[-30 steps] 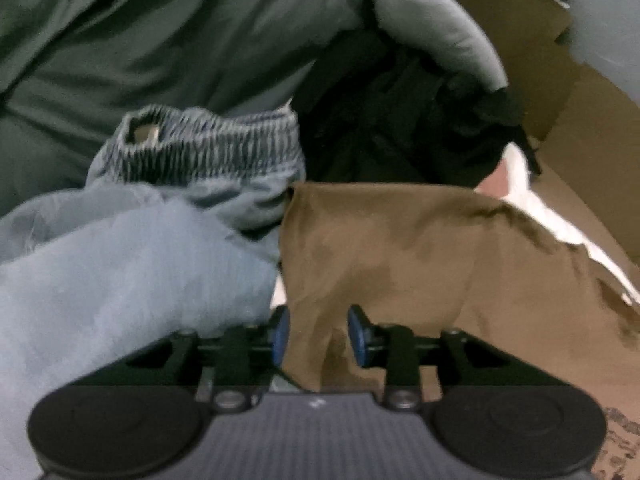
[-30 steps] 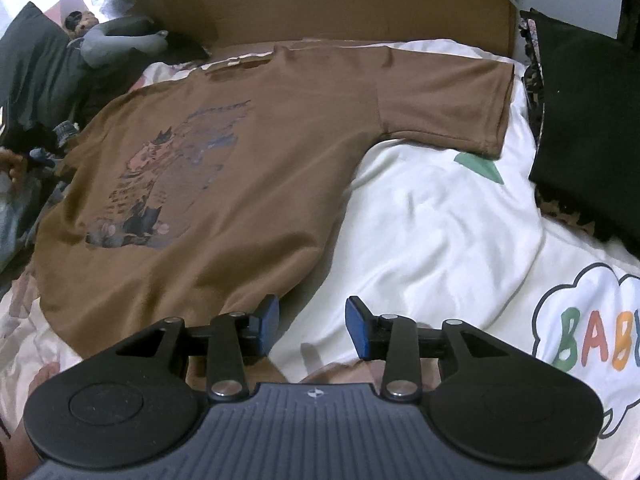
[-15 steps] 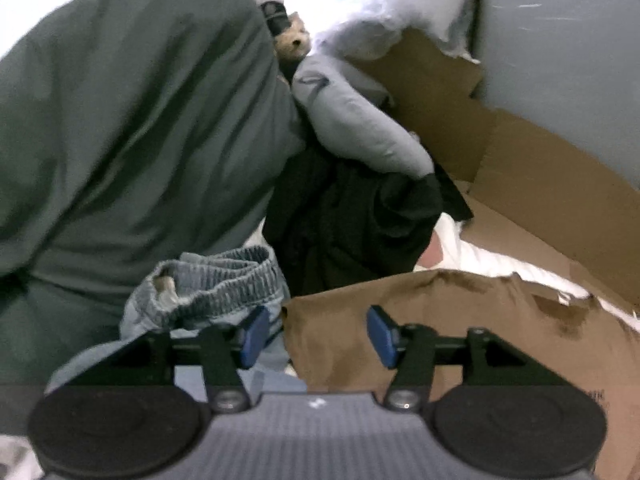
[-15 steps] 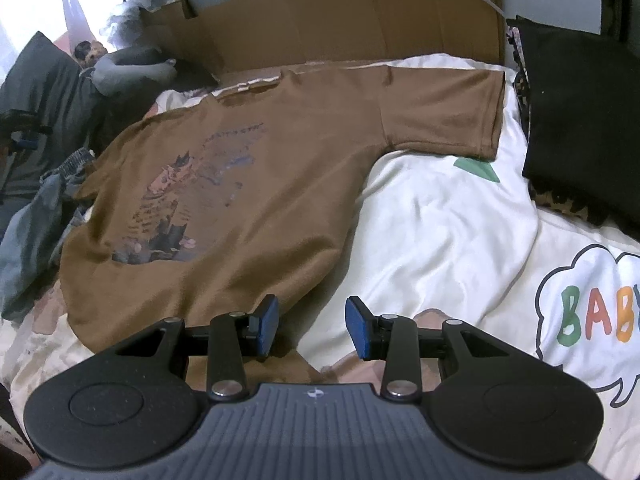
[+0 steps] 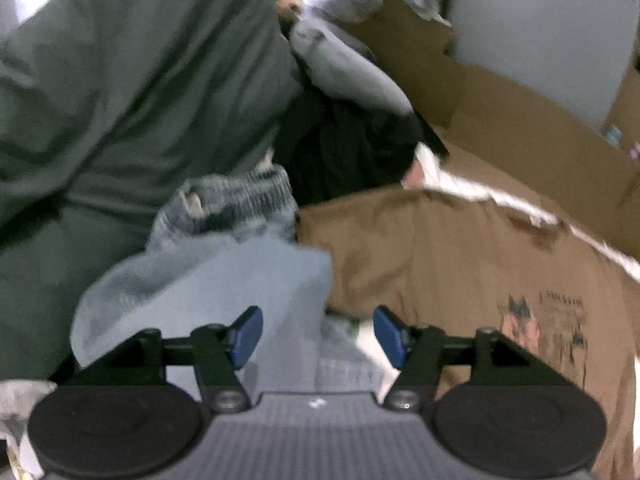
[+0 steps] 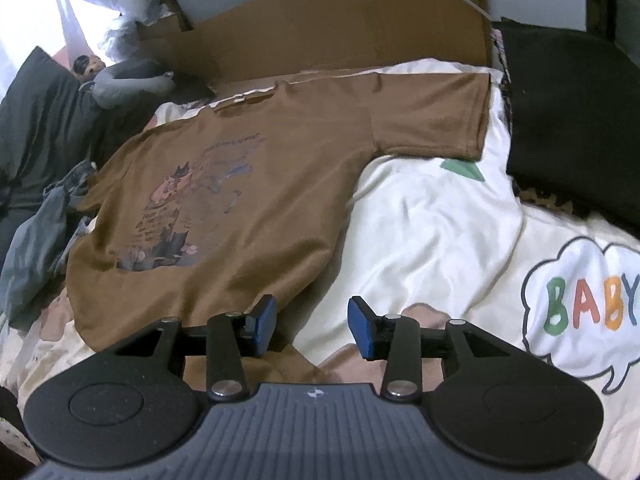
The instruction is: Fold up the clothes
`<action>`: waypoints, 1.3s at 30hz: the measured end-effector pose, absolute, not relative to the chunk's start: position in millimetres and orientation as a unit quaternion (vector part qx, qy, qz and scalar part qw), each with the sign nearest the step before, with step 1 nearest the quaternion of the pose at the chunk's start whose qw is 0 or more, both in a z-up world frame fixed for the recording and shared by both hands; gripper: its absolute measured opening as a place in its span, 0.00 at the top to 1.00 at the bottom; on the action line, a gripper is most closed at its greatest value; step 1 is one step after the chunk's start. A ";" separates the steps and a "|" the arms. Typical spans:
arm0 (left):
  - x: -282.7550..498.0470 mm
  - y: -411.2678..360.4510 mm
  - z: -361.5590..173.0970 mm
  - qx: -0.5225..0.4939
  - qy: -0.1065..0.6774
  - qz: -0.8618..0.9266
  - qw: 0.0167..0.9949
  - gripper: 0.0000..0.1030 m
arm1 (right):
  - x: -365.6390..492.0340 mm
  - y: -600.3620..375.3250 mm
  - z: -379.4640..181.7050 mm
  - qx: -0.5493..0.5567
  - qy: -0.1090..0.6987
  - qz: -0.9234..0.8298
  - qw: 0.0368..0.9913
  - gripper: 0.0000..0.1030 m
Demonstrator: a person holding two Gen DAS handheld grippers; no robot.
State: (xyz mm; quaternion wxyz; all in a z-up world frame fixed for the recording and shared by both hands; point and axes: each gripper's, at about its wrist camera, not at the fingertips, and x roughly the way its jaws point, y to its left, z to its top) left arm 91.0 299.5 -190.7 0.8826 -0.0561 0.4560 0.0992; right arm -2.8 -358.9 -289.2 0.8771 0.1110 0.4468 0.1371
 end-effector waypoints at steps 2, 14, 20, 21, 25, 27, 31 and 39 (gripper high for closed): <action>83.7 292.7 -209.5 -0.056 0.473 0.086 0.875 0.37 | -3.2 -357.5 -292.0 0.108 0.452 0.136 0.875 0.54; 49.8 249.5 -303.8 -0.059 0.546 -0.005 0.836 0.37 | -6.1 -342.7 -320.2 0.061 0.508 0.147 0.847 0.54; 40.8 230.7 -330.0 -0.071 0.563 -0.064 0.821 0.37 | -16.6 -348.6 -319.3 0.085 0.506 0.180 0.839 0.53; 39.6 227.3 -333.5 -0.075 0.565 -0.077 0.818 0.37 | -18.5 -349.7 -316.6 0.087 0.503 0.185 0.840 0.52; 32.8 214.1 -344.8 -0.094 0.577 -0.110 0.804 0.35 | -23.5 -347.9 -308.6 0.078 0.498 0.205 0.839 0.39; 32.2 207.1 -354.0 -0.094 0.584 -0.115 0.798 0.33 | -23.9 -343.6 -307.9 0.072 0.500 0.212 0.837 0.38; 36.8 197.8 -371.2 -0.103 0.588 -0.098 0.796 0.32 | -23.0 -327.2 -315.9 0.044 0.506 0.219 0.833 0.35; 41.2 183.3 -363.3 -0.089 0.594 -0.094 0.794 0.62 | -26.2 -296.8 -335.5 -0.020 0.508 0.199 0.838 0.36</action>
